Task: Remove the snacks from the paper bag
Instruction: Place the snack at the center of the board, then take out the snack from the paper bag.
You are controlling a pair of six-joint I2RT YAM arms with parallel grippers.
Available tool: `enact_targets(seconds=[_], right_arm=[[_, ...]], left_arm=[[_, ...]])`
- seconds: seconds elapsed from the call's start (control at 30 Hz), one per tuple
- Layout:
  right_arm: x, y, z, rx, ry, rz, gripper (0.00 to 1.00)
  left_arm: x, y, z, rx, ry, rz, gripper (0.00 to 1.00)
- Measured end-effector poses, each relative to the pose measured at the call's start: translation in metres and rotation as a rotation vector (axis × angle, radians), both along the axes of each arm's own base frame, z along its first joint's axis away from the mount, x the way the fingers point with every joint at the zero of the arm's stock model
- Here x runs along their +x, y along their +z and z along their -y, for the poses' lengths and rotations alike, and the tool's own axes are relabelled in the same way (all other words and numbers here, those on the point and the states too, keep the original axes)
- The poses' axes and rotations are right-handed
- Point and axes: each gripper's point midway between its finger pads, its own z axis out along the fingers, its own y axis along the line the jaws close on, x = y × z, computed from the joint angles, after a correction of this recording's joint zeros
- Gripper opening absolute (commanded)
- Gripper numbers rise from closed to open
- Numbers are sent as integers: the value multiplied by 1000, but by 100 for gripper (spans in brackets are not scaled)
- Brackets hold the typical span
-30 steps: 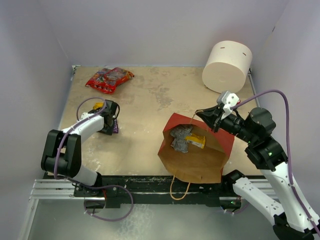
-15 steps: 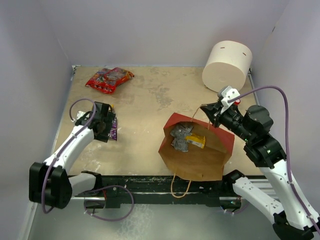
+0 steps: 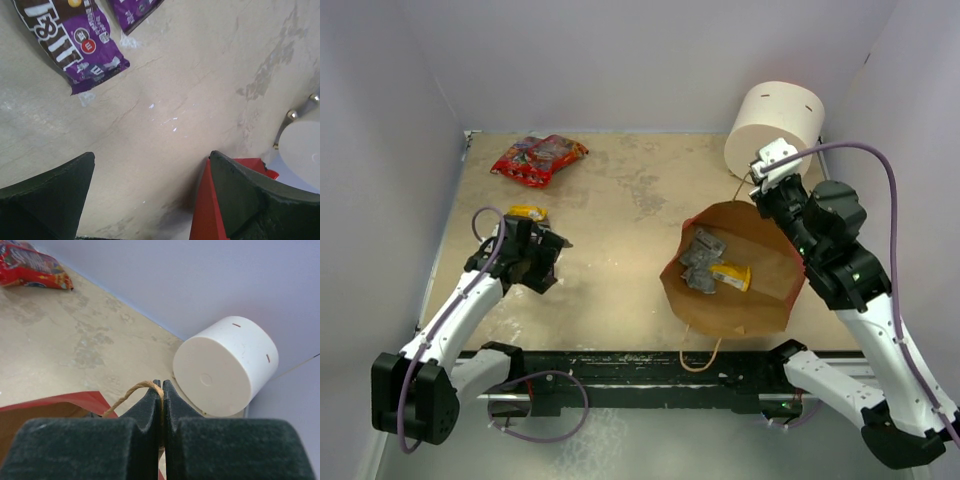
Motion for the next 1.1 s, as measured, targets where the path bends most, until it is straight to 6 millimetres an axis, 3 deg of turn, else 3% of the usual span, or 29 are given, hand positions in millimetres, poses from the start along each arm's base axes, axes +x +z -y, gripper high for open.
enact_targets(seconds=[0.17, 0.37, 0.67, 0.9, 1.1], right_arm=[[9, 8, -2, -55, 0, 3, 0], [-4, 0, -17, -53, 110, -35, 0], [-44, -74, -66, 106, 390, -258, 0], [-46, -75, -77, 159, 430, -288, 0], [-42, -78, -81, 157, 441, -308, 0]], left_arm=[[4, -4, 12, -48, -47, -4, 99], [10, 3, 22, -83, -93, 34, 99], [19, 28, 51, -150, -251, 165, 99], [0, 63, 123, -70, -578, 367, 98], [-36, 98, 172, 27, -794, 615, 93]])
